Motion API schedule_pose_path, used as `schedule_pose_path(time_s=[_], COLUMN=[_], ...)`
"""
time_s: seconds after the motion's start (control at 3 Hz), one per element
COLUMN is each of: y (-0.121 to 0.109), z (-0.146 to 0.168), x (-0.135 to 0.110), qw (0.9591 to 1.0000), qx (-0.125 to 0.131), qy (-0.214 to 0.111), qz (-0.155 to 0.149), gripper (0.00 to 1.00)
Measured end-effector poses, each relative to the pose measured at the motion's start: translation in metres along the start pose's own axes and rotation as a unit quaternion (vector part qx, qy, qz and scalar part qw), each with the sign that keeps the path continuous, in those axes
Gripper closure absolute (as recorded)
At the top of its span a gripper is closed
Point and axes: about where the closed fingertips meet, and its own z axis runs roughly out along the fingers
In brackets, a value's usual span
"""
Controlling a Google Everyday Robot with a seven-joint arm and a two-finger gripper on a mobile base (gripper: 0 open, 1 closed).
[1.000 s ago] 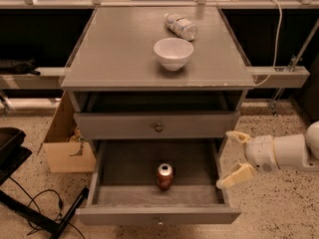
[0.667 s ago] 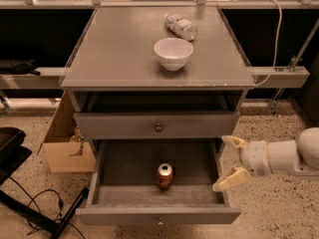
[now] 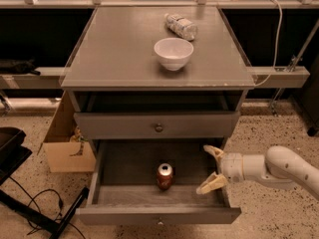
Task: Pick coke can from middle drawer and place on counter
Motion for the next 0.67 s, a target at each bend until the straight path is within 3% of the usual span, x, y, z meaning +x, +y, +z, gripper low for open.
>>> schedule_pose_path(time_s=[0.33,0.67], y=[-0.013,-0.013], z=[0.034,0.067], x=[0.019,0.021], qw=[0.9997,0.9990], qx=[-0.007,-0.018], qy=[-0.022,-0.032], qz=[-0.010,-0.025], gripper=[0.00,0.00])
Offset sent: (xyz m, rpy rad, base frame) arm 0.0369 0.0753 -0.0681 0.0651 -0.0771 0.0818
